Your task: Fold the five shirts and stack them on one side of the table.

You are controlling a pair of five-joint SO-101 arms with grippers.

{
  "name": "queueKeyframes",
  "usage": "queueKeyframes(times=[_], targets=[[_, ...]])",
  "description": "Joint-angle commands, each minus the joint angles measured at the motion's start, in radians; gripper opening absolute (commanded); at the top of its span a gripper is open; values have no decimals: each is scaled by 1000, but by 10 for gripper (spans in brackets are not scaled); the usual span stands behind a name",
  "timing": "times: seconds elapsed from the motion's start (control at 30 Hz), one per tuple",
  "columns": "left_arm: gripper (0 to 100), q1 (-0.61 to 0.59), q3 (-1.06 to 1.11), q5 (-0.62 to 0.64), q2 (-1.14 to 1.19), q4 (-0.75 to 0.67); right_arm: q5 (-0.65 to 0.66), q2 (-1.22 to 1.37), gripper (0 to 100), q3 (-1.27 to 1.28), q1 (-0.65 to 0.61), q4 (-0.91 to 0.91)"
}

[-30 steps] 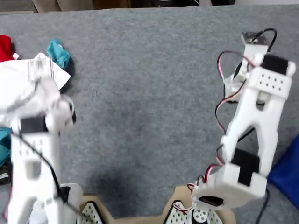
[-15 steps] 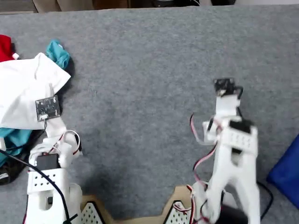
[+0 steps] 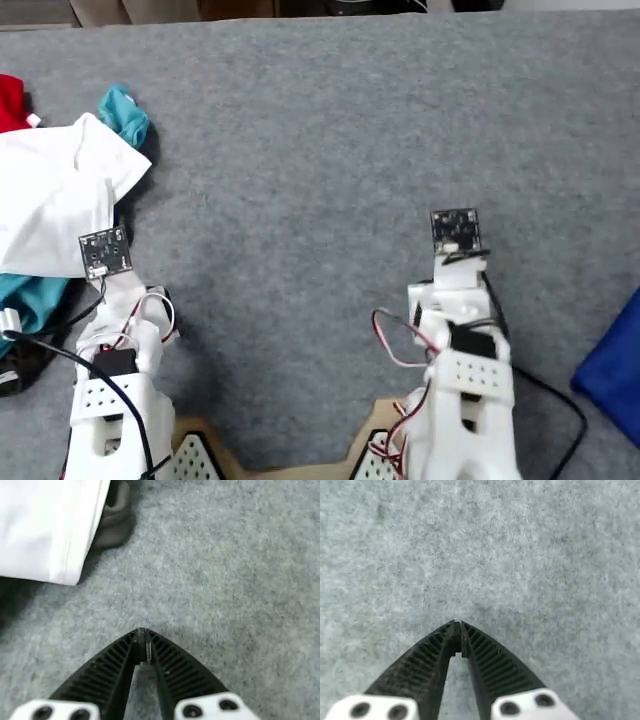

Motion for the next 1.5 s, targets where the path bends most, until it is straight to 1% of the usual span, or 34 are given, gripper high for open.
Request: queueKeyframes(times=[0.0,0.27,0.47,0.6,0.67,0.73,0.8,1.0,1.1,1.47], targets=[[20,-18,3,8,-13,-23,-9,-73,5,47,-13,-66],[20,-17,3,6,-13,-23,-12,-214,5,113,-16,-38],[20,-15,3,6,-13,-23,-12,-291,5,116,-12,60],[20,-15,3,5,-13,-23,-12,-323,5,122,-12,92],[20,-15,3,5,-13,-23,-18,-334,5,122,-12,114],[20,-17,3,6,-15,-23,-61,-340,5,122,-12,117],[20,-20,3,8,-25,-23,-77,-341,5,122,-10,118],[20,-12,23,8,-102,-8,-81,-341,5,122,-10,118],[20,-12,25,8,-108,37,-81,-341,5,122,-12,118],[20,-12,25,8,-108,37,-81,-348,5,122,-21,118]])
